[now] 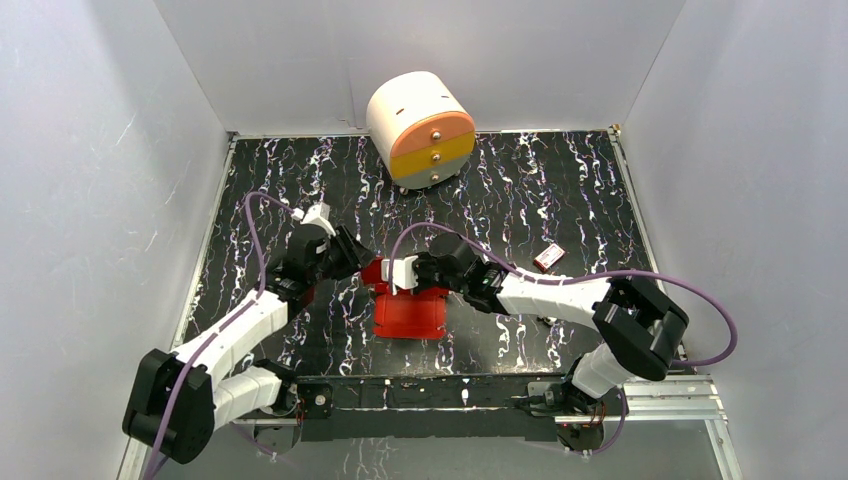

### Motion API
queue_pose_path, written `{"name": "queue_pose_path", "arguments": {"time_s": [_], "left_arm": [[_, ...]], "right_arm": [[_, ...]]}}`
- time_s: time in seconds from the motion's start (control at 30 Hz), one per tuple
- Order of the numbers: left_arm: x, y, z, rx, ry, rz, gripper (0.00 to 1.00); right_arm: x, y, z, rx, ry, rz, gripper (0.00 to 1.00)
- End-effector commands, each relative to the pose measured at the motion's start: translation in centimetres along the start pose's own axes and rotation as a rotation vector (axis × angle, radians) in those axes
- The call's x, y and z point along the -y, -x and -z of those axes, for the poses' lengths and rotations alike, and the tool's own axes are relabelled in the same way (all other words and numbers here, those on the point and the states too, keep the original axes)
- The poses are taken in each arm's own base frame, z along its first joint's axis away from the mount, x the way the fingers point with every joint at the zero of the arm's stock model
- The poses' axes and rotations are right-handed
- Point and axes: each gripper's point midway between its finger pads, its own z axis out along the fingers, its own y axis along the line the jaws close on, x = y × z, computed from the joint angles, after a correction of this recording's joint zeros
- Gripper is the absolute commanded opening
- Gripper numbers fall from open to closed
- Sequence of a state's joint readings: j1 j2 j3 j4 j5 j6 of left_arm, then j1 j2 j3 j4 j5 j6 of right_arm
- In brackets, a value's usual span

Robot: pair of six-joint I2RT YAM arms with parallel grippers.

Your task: Fold the paper box

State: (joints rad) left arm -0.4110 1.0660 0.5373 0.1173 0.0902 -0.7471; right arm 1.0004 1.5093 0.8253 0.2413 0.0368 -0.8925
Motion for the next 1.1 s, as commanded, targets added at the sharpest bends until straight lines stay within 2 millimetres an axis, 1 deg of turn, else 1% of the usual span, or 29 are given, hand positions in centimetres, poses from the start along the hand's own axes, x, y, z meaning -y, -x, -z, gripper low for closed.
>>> {"name": "queue_pose_path", "arguments": {"time_s": [0.0,0.17,0.33,0.43,0.5,0.63,0.83,1.07], "left_arm": [[0.6,0.3,-0.1,-0.015,0.012,-0.022,0.38],[0.9,0.0,-0.8,-0.042,0.02,-0.051,0.25],[1.5,-0.8,-1.5,-0.07,0.017,-0.077,0.22],[2.1,-1.3,-1.9,-0.084,0.011,-0.102,0.22],[2.3,-1.8,-2.2,-0.094,0.012,-0.12,0.22],[2.5,-2.4,-2.7,-0.11,0.017,-0.137,0.22],[3.2,-2.9,-2.8,-0.115,0.004,-0.159,0.21],[3.3,-3.3,-3.0,-0.115,0.001,-0.146,0.21]], "right_arm": [[1.3,1.4,0.1,0.071,-0.049,-0.009,0.01],[1.3,1.4,-0.1,0.071,-0.047,-0.011,0.01],[1.3,1.4,-0.1,0.071,-0.047,-0.012,0.01],[1.2,1.4,-0.1,0.07,-0.046,-0.01,0.01],[0.9,1.8,-0.3,0.092,-0.025,-0.011,0.01],[0.8,1.8,-0.5,0.091,-0.016,-0.013,0.01],[0.9,1.9,-0.6,0.092,-0.017,-0.014,0.01],[0.9,2.1,-0.6,0.095,-0.016,-0.014,0.01]]}}
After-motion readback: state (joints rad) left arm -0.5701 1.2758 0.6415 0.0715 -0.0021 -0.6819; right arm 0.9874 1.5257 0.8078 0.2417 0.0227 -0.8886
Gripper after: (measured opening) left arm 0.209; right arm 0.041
